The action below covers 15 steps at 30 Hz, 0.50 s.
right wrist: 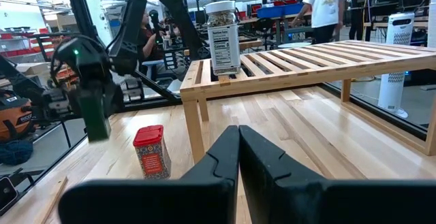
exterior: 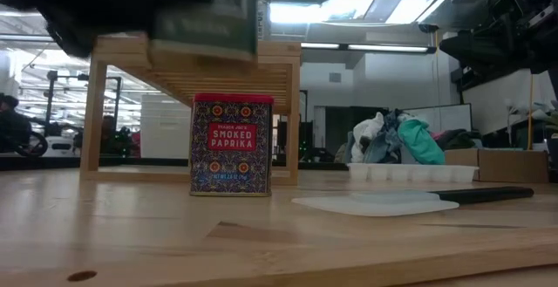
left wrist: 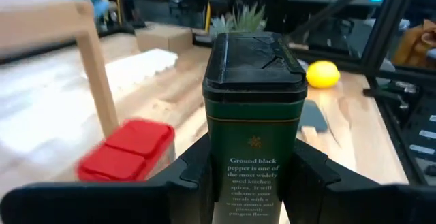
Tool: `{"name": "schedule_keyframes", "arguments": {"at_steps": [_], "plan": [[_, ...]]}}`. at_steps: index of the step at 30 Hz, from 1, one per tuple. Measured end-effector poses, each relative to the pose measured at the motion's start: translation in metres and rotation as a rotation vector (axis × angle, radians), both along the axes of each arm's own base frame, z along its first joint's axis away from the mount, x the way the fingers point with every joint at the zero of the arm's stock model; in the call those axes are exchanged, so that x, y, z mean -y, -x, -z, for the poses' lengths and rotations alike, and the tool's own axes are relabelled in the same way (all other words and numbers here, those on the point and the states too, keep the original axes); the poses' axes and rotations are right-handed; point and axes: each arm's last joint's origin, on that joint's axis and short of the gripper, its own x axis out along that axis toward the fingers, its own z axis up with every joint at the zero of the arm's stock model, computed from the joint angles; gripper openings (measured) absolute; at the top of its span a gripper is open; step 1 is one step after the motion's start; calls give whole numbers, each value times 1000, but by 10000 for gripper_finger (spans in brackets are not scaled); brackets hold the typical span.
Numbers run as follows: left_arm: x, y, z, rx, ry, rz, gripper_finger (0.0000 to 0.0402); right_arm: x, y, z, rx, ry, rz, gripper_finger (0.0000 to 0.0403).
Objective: Shelf spices
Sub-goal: Remove the black seasoning can from the shelf
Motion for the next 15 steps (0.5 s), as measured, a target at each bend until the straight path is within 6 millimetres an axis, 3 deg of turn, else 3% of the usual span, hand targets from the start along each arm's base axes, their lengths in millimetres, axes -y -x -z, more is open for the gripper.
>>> {"name": "schedule_keyframes", "arguments": {"at_steps": [7, 15], "plan": [[-14, -19, 18, -46, 62, 40, 111, 0, 0, 0, 0, 0, 0, 17], [-17, -26, 34, -81, 79, 76, 111, 0, 0, 0, 0, 0, 0, 17]]}}
